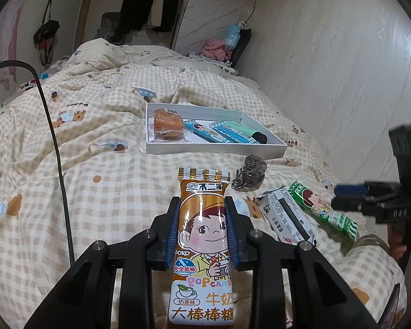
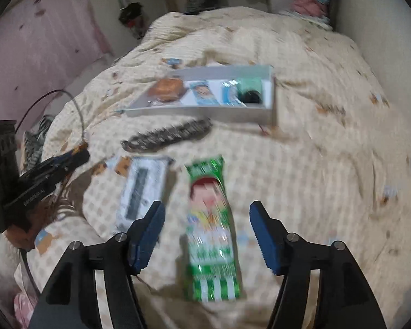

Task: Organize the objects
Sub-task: 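Grasp the green milk candy stick pack with the right gripper while the left holds its pack, then carry both stick packs with both grippers over the white box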

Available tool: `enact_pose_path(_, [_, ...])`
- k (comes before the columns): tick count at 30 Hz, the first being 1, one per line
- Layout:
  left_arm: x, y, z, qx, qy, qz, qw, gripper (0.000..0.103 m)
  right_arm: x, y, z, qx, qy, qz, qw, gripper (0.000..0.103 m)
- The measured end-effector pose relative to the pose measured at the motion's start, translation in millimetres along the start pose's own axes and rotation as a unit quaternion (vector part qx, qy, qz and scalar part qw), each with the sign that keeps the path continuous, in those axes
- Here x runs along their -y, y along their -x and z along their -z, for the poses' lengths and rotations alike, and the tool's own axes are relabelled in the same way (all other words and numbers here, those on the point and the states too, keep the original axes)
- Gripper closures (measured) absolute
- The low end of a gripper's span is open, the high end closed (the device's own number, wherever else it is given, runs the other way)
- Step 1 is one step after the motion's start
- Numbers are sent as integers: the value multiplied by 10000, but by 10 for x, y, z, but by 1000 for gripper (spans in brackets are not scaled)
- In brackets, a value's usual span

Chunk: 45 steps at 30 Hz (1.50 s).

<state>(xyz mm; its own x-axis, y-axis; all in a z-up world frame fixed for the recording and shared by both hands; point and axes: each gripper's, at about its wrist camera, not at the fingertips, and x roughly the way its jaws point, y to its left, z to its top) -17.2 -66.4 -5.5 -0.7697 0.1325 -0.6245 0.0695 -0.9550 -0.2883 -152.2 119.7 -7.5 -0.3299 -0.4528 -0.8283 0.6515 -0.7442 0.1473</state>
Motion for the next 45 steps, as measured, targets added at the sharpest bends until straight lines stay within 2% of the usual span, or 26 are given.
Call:
enact_pose_path(3, [-4, 0, -4, 7, 40, 32, 10000, 70, -132, -121, -111, -235, 390, 159, 9988, 38])
enact_pose_path(5, [-14, 4, -10, 20, 54, 43, 10000, 70, -244, -229, -139, -444, 735, 336, 9957, 52])
enact_pose_path(8, [-14, 7, -11, 7, 42, 38, 10000, 70, -320, -410, -198, -741, 1039, 440, 9909, 52])
enact_pose_path(10, [-14, 7, -11, 17, 52, 39, 10000, 70, -313, -510, -226, -943, 1122, 787, 9861, 53])
enact_pose_path(12, [-13, 6, -10, 20, 60, 42, 10000, 70, -270, -555, -226, -1110, 1097, 951, 9832, 53])
enact_pose_path(14, [-17, 7, -9, 19, 63, 55, 10000, 70, -234, -549, -207, -1122, 1020, 901, 9843, 74])
enact_pose_path(17, [-28, 1, -11, 21, 93, 89, 9999, 70, -245, -354, -203, -617, 902, 645, 9919, 74])
enact_pose_path(21, [-34, -8, -14, 5, 107, 100, 9999, 70, -290, 51, -200, 331, 599, -168, 9975, 74])
enact_pose_path(24, [-33, -19, -16, 13, 94, 85, 9999, 70, -304, 266, -185, 782, 229, -749, 9939, 74])
enact_pose_path(25, [-35, -19, -15, 7, 96, 87, 9999, 70, -272, 312, -175, 808, 16, -1132, 9903, 74])
enact_pose_path(28, [-33, -24, -14, -11, 88, 86, 9999, 70, -218, 344, -148, 938, -326, -1605, 9820, 74])
enact_pose_path(30, [-26, -29, -13, -27, 71, 85, 9999, 70, -186, 355, -96, 1027, -500, -1651, 9796, 74])
enact_pose_path(35, [-15, -38, -7, -60, 46, 89, 9999, 70, 23, 310, -9, 1257, -1029, -2076, 9646, 74])
enact_pose_path(38, [-26, -65, -5, -103, 91, 42, 9999, 70, 131, 355, 24, 1579, -1212, -2252, 9538, 74])
enact_pose_path(40, [-48, -59, -2, -67, 143, 28, 9999, 70, 141, 388, 18, 1686, -1204, -2206, 9531, 74])
enact_pose_path(45, [-75, -10, -4, 91, 212, 70, 9997, 70, 163, 314, -38, 1556, -1278, -2102, 9567, 74])
